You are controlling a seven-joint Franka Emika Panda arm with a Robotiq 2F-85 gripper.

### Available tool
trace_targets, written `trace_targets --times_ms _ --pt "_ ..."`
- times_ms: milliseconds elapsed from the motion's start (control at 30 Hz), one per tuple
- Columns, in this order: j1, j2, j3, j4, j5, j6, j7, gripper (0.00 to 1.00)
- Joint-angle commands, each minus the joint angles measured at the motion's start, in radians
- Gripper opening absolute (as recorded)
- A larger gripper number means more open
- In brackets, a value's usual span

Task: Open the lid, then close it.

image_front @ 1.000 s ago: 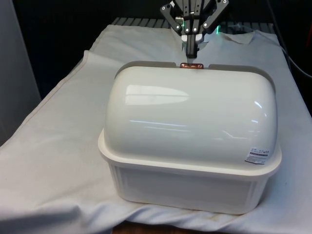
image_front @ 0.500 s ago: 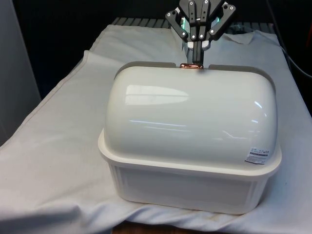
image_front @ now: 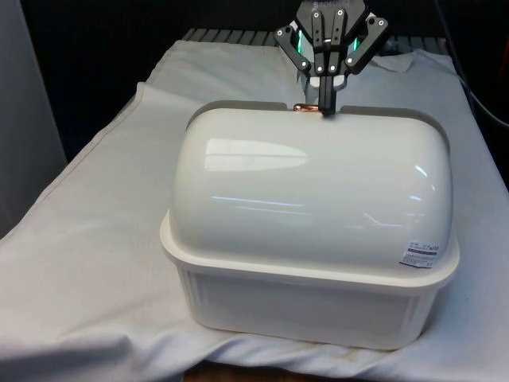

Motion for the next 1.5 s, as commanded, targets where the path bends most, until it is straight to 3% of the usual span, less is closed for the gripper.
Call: trace_targets --times_ms 0,33,67,233,267,300,367,467,600,633,667,733,867,900,933,1167,1200,1233,1467 --pt "0.008 -0.012 -0.012 -0.016 -0.009 0.006 0.01 0.0" --pt "0.0 -0.003 0.0 -0.004 0.0 0.0 0.0 0.0" --pt "0.007 -0.014 -0.011 -0.02 -0.008 0.006 0.01 0.0" --pt "0.008 -0.029 -0.011 -0.042 -0.008 0.007 0.01 0.0" --pt "0.008 -0.032 -0.012 -0.047 -0.009 0.007 0.011 0.0" --pt "0.0 -0.024 0.0 -0.035 0.0 0.0 0.0 0.0" --pt "0.012 -0.044 -0.014 -0.067 -0.011 0.01 0.015 0.0" --pt "0.015 -0.055 -0.013 -0.087 -0.013 0.011 0.018 0.0" --pt "0.015 -0.071 -0.008 -0.119 -0.014 0.011 0.022 0.0" --pt "0.003 -0.064 0.01 -0.104 0.0 0.0 0.003 0.0" --pt "0.015 -0.074 -0.007 -0.125 -0.014 0.01 0.023 0.0" --pt "0.017 -0.08 -0.005 -0.139 -0.013 0.011 0.025 0.0" --pt "0.017 -0.097 0.0 -0.178 -0.011 0.012 0.028 0.0" --pt "0.006 -0.095 0.014 -0.164 0.0 0.001 0.01 0.0" --pt "0.017 -0.101 0.0 -0.187 -0.011 0.012 0.028 0.0" --pt "0.017 -0.135 0.008 -0.257 -0.01 0.009 0.033 0.0" --pt "0.007 -0.14 0.019 -0.251 0.0 0.001 0.015 0.0" --pt "0.017 -0.138 0.009 -0.266 -0.01 0.01 0.034 0.0" --pt "0.019 -0.154 0.019 -0.327 -0.011 0.009 0.047 0.0"
